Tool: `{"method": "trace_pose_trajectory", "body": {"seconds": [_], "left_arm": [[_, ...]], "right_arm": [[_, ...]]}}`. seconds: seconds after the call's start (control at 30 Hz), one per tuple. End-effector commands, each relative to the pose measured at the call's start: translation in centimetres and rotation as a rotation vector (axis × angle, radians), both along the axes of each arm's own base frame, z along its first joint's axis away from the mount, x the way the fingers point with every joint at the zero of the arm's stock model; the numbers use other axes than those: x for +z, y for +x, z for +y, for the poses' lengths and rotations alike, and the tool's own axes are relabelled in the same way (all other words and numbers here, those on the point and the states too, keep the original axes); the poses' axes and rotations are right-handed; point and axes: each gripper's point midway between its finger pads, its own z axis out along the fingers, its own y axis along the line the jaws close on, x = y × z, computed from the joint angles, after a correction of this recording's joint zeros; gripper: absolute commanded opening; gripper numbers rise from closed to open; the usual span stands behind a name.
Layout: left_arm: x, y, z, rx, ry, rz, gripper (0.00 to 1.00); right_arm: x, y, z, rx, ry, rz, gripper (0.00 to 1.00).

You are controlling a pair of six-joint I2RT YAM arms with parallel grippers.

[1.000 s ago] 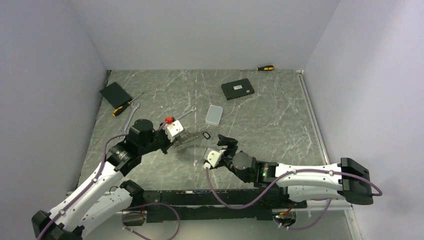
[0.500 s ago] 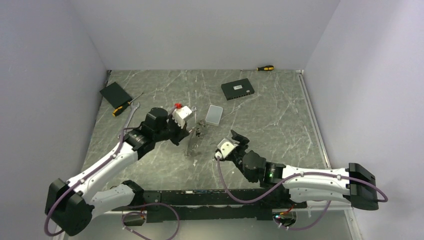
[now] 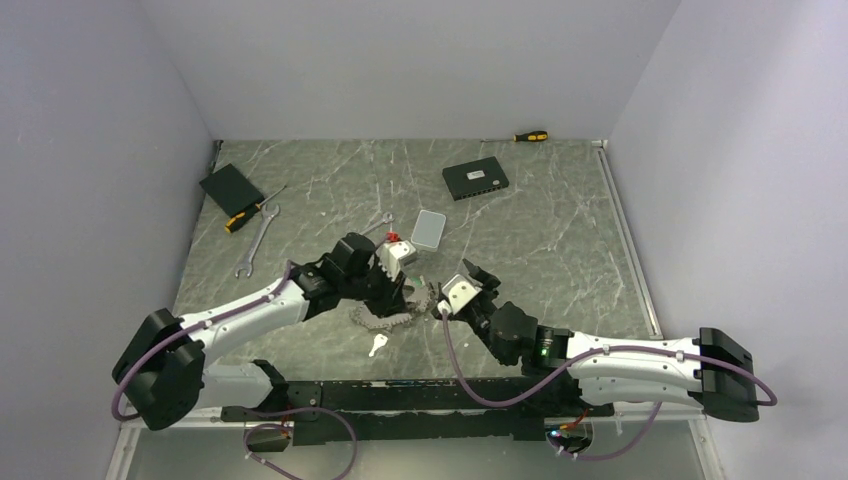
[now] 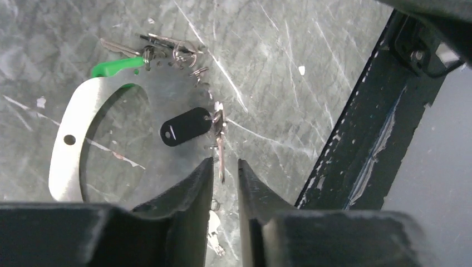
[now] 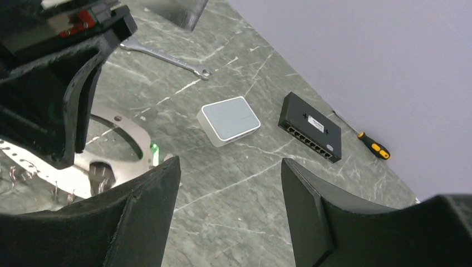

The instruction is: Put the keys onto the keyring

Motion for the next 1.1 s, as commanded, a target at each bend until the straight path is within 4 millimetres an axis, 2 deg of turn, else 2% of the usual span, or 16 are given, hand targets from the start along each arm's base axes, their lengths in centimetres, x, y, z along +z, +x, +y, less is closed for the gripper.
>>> {"method": "trace_pose_trajectory", "body": {"seconds": [0.0, 0.07, 0.1, 0.2, 0.27, 0.3, 0.37, 0.47, 0.53, 0.63, 0.77, 0.93, 1.07], "left_arm": [[1.6, -0.6, -1.5, -0.017, -0.059, -0.006, 0.52], [2.0, -0.5, -1.1, 0.01, -0.051, -0.037, 0.9], [2.3, -0.3, -0.8, 0.027, -0.048, -0.057, 0.98], [3.7, 0.4, 0.6, 0.092, -0.032, -0.122, 0.99], [5.3, 1.4, 1.5, 0.185, -0.028, -0.154, 1.0], [6.1, 1.7, 1.9, 0.232, -0.039, -0.153, 0.99], [8.8, 3.0, 3.0, 0.36, -0.057, -0.185, 0.99], [12.0, 3.3, 5.2, 0.382, 0.008, -0.281, 1.0], [13.3, 5.0, 8.3, 0.543, 0.076, -0.357, 0.99], [14.9, 6.5, 12.3, 0.724, 0.171, -0.467, 0.99], [14.9, 6.9, 15.5, 0.867, 0.228, -0.513, 0.97], [14.4, 6.2, 17.1, 0.918, 0.241, -0.502, 0.96], [14.8, 6.1, 17.7, 0.941, 0.242, -0.513, 0.95]], "right_arm": [[1.6, -0.1, 0.4, 0.011, 0.118, -0.003, 0.7], [1.9, -0.2, 0.5, 0.017, 0.135, -0.004, 0.71], [2.1, -0.2, 0.4, 0.018, 0.148, -0.007, 0.71], [3.0, -0.4, 0.4, 0.028, 0.219, -0.02, 0.77], [3.8, -0.6, 0.4, 0.04, 0.286, -0.021, 0.98], [4.3, -0.7, 0.4, 0.046, 0.327, -0.016, 1.0], [5.3, -0.8, 0.5, 0.049, 0.416, 0.005, 1.0], [6.7, -0.8, 1.1, 0.045, 0.525, 0.104, 1.0], [7.6, -0.4, 2.3, 0.072, 0.546, 0.204, 1.0], [7.4, 2.0, 3.0, 0.064, 0.6, 0.384, 1.0], [7.0, 5.0, 2.9, 0.005, 0.636, 0.486, 1.0], [7.9, 5.7, 5.9, 0.067, 0.644, 0.564, 1.0], [7.4, 5.8, 7.7, 0.116, 0.596, 0.598, 1.0]]}}
